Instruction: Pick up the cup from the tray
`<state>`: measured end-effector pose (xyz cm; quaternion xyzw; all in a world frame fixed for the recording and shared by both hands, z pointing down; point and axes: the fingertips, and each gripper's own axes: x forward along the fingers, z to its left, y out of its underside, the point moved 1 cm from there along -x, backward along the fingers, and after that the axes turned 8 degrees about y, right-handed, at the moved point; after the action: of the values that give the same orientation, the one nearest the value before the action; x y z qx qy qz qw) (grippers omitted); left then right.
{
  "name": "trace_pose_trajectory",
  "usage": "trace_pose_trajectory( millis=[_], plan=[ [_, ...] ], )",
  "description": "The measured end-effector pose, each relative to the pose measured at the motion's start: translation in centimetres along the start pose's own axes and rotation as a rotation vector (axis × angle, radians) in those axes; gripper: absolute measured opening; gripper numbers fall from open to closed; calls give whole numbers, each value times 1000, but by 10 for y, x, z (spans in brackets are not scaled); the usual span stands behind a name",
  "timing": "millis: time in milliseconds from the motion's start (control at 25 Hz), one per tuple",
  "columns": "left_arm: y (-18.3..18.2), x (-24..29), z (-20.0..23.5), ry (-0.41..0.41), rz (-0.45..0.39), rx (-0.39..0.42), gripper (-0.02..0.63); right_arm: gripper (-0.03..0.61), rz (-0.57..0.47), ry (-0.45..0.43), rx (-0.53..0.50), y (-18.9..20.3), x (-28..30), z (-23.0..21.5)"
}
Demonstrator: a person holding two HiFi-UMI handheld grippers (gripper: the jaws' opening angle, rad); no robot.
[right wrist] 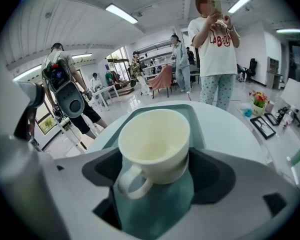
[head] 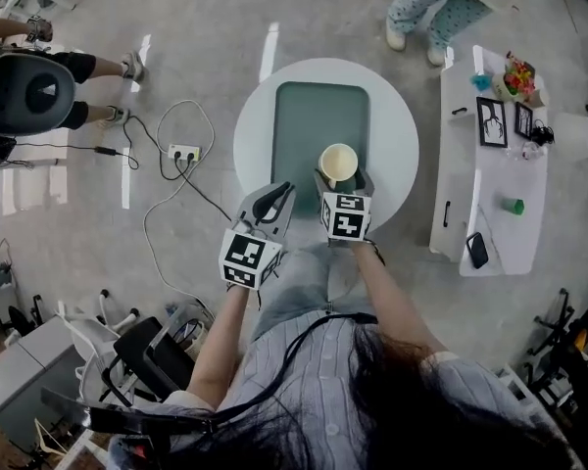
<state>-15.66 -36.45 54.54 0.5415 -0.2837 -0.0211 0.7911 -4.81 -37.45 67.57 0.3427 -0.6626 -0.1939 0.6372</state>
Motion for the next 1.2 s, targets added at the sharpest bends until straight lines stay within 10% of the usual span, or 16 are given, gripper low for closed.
trace_pose_trajectory(
  millis=[800, 1200],
  plan=[
    [22, -4, 12, 3, 43, -32, 18, 408, 11, 69, -93, -1, 21, 1],
    [26, -4, 15, -2, 45, -44, 17, 408, 13, 164, 16, -17, 27, -4]
  ],
)
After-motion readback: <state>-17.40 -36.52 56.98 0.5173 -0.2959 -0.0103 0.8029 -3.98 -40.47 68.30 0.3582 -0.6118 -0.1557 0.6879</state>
